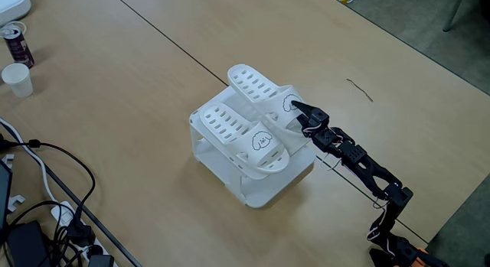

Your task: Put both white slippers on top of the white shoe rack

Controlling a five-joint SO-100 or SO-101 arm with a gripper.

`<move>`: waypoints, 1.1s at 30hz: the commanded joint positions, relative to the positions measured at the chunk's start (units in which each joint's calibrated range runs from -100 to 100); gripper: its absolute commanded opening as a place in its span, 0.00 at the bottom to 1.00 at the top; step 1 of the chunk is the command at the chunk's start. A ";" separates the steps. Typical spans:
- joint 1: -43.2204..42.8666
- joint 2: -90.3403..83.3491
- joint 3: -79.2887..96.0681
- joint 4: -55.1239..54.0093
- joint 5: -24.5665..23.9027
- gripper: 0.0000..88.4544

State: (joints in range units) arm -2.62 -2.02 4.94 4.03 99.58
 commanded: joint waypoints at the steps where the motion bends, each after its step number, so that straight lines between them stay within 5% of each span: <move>1: -0.09 -1.13 -0.48 -0.41 0.42 0.13; 6: -0.09 -1.13 1.15 -0.41 0.42 0.25; 33: 0.48 -15.44 18.83 -0.32 0.42 0.24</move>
State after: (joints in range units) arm -2.62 -10.19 22.82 3.86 99.58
